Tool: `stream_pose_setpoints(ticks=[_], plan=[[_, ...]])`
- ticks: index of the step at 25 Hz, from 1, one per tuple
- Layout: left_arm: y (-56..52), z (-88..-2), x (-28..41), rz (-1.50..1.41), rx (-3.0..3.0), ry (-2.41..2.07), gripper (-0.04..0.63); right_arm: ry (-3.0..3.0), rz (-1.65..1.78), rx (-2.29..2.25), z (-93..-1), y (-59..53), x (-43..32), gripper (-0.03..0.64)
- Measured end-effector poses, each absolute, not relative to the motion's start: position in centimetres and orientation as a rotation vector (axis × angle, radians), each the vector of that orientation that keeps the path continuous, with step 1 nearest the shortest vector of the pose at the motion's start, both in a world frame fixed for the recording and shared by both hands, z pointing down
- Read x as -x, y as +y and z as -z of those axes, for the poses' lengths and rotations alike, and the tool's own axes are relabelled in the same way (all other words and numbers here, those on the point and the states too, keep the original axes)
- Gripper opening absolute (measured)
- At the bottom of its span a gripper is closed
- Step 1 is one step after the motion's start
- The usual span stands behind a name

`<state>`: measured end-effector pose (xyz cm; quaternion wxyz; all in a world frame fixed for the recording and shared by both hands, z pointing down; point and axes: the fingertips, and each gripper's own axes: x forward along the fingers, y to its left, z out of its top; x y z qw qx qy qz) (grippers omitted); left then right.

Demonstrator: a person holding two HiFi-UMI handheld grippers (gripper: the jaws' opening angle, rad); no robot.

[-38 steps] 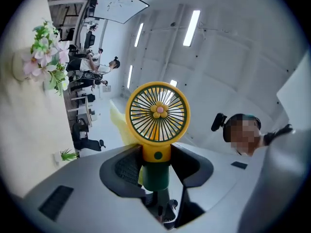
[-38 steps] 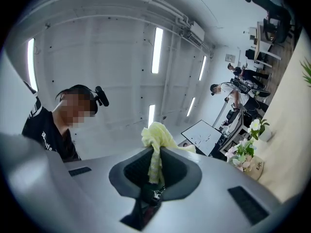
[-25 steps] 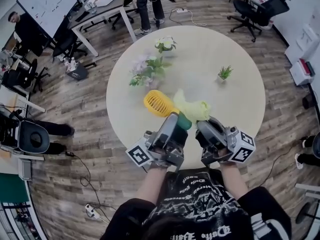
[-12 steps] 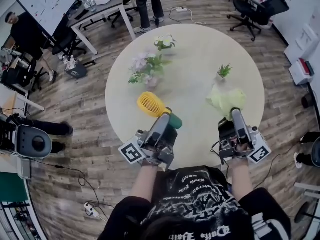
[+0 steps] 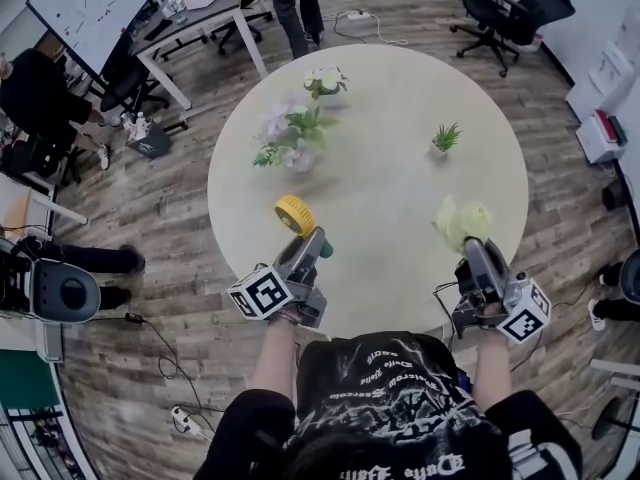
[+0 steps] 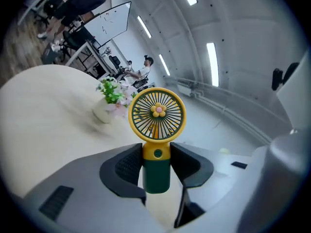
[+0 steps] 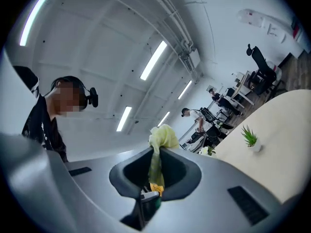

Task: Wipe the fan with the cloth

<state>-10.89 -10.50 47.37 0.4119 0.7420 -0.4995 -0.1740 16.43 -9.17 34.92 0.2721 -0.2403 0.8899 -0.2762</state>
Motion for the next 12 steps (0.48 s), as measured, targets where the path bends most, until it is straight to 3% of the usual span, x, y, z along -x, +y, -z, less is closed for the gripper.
stream_pose_setpoints(ticks=[12], plan=[[-10.5,-57.9,9.0,-0.666,-1.898,-1.355,0.195,2.599,0.764,0.671,-37.3,-8.5,-13.5,0.037]])
